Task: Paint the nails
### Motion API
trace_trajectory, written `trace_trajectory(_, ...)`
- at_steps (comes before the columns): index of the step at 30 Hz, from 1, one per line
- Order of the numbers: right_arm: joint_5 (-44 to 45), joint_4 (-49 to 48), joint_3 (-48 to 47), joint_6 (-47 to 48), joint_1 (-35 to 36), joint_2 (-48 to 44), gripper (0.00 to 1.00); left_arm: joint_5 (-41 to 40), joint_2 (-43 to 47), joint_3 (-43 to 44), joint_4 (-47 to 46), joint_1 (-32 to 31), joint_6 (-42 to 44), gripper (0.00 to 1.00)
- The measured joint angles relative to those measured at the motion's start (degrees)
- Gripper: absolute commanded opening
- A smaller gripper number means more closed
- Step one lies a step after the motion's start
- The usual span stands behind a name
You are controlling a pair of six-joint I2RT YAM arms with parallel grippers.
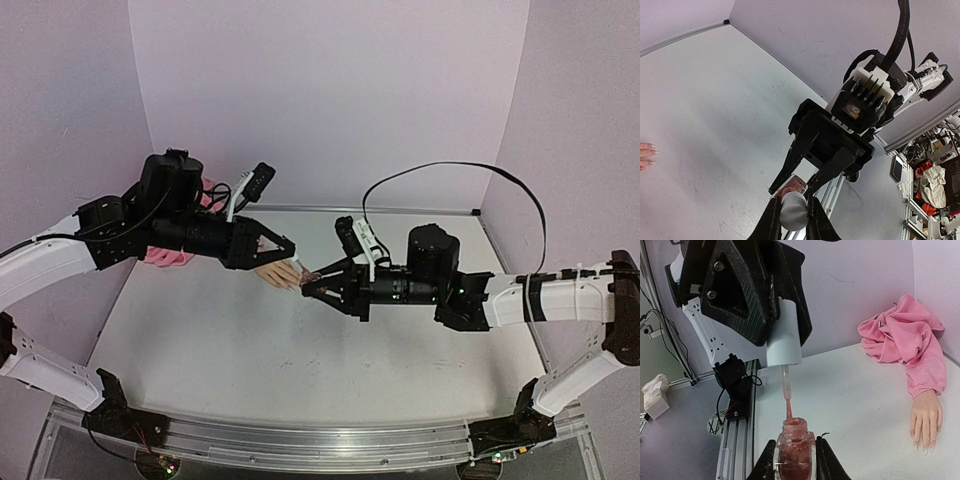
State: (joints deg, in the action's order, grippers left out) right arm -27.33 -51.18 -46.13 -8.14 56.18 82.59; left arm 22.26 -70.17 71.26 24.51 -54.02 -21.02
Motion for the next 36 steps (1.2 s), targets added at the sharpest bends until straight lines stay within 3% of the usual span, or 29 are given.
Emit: trace_trajectory(36, 0.6, -1.0, -0.1, 0.0, 0.2, 0.0, 0.0, 0.7, -3.4, 0.0, 0.0, -1.0, 0.0, 0.0)
